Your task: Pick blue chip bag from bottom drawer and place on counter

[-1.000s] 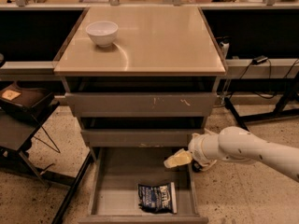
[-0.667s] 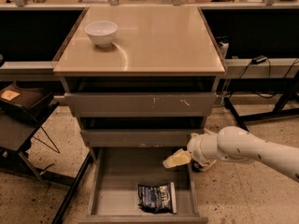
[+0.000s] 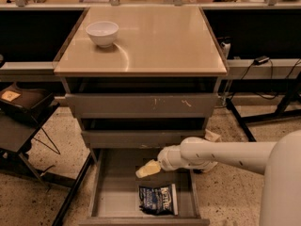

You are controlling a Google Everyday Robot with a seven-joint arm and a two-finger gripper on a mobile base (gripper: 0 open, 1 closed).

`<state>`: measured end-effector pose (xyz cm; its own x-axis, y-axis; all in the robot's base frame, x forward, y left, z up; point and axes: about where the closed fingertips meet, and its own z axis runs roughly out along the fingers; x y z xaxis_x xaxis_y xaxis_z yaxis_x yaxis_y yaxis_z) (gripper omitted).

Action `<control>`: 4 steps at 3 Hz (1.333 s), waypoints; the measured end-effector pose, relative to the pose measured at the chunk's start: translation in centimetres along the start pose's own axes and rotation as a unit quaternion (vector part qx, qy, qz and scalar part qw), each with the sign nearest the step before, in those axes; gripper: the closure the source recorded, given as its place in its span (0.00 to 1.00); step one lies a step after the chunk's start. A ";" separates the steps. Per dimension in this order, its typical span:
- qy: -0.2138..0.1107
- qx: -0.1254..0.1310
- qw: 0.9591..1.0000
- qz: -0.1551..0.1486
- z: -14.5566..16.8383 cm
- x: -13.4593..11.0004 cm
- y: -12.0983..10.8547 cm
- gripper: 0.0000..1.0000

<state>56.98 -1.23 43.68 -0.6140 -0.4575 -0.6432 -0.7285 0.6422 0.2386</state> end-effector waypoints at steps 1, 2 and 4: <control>0.000 0.000 1.000 0.000 0.0 0.0 0.0 0.00; 0.022 0.007 1.000 0.020 1.0 4.0 -2.8 0.00; 0.064 0.036 0.996 0.049 1.3 10.6 -6.8 0.00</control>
Offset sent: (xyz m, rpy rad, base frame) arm -0.0022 -0.0842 -0.1036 -0.0792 0.1231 -0.0806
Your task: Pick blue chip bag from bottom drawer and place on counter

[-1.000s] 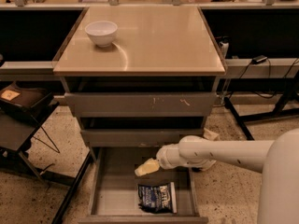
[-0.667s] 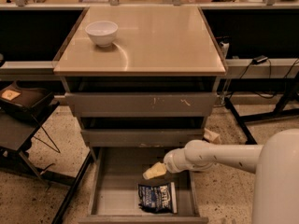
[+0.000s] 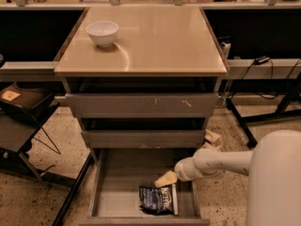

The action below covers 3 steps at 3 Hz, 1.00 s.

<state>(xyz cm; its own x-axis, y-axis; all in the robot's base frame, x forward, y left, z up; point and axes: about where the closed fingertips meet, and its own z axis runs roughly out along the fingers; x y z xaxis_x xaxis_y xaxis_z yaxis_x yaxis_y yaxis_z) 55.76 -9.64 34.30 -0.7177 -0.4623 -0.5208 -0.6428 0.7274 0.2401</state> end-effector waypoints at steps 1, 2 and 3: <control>0.031 -0.049 0.998 0.013 4.1 2.4 2.9 0.00; 0.072 -0.121 0.990 0.028 11.6 6.5 8.7 0.00; 0.105 -0.168 0.979 0.056 18.1 10.1 13.4 0.00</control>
Offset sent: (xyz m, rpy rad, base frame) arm -0.1357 0.1662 -0.2013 0.1727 0.4423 0.1994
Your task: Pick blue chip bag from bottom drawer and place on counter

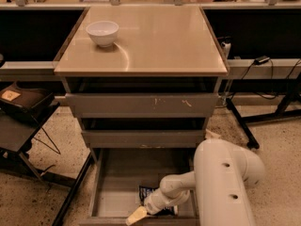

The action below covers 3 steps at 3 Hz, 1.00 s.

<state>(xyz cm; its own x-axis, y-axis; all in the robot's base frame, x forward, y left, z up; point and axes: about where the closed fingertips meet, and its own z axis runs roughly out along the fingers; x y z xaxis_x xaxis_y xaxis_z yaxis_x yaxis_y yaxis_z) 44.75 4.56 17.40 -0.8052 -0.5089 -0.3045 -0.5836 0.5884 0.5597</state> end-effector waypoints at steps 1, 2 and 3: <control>0.008 -0.007 1.000 0.007 1.3 1.4 0.2 0.00; 0.000 -0.001 1.000 0.024 0.5 0.8 -1.2 0.00; -0.031 0.026 0.997 0.059 -4.5 -2.1 -4.0 0.00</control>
Offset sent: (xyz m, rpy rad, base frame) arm 0.0262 -0.0240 -0.0126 -0.0108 0.0292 -0.0961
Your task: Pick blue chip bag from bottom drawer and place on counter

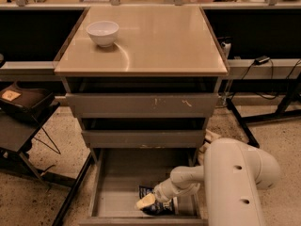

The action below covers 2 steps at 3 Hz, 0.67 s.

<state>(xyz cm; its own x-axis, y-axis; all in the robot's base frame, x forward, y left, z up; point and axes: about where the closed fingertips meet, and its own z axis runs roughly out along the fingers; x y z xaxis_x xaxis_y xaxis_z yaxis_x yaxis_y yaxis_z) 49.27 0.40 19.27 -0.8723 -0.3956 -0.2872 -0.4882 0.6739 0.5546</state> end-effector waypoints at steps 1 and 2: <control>0.001 0.002 1.000 0.001 0.5 0.3 0.1 0.00; 0.023 0.038 0.998 0.047 5.8 2.3 -0.9 0.00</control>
Offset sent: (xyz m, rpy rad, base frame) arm 0.0306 0.0559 -0.1540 -0.3171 -0.0694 -0.2685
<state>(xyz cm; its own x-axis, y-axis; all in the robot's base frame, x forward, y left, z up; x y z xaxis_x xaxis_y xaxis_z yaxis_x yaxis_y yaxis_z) 47.54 2.46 13.55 -0.9132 -0.3558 -0.1987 -0.4061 0.7540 0.5163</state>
